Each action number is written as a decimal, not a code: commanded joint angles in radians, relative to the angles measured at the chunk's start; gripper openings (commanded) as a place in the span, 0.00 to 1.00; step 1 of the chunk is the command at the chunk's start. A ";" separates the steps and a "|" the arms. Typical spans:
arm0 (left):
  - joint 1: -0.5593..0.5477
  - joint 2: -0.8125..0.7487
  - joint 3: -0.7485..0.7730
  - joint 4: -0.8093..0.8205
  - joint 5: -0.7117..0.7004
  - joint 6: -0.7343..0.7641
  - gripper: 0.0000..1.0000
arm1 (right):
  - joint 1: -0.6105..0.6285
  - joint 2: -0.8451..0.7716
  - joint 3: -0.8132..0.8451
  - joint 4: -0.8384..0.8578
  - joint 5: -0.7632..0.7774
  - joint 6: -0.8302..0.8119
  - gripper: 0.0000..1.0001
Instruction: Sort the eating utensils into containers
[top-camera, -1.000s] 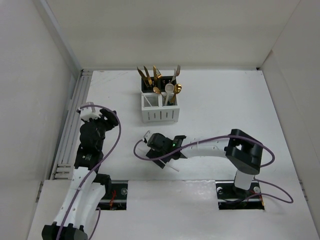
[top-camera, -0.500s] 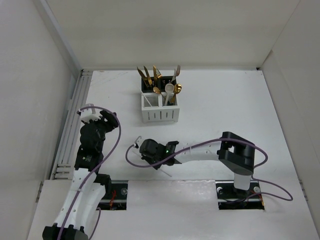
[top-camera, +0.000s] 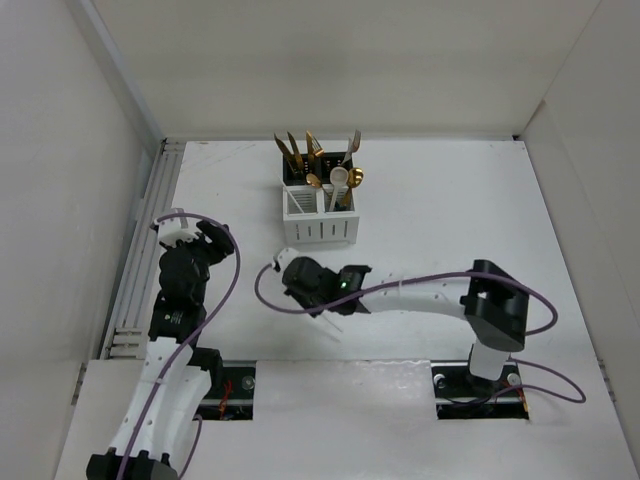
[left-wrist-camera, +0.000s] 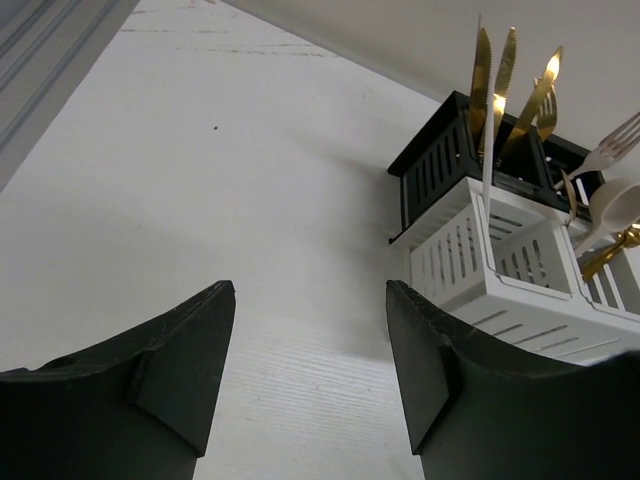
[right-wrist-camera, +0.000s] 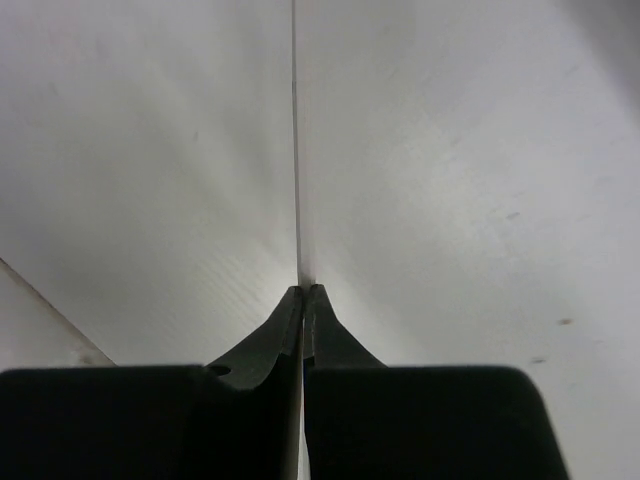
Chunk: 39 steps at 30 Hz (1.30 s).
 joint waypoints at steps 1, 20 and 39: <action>0.011 0.006 0.016 0.010 -0.046 -0.009 0.59 | -0.089 -0.139 0.127 0.113 0.063 -0.052 0.00; 0.039 0.246 0.110 0.039 -0.072 0.000 0.59 | -0.455 0.139 0.314 0.975 -0.270 -0.204 0.00; 0.077 0.317 0.119 0.090 -0.072 0.032 0.60 | -0.484 0.108 0.123 1.118 -0.350 -0.158 0.71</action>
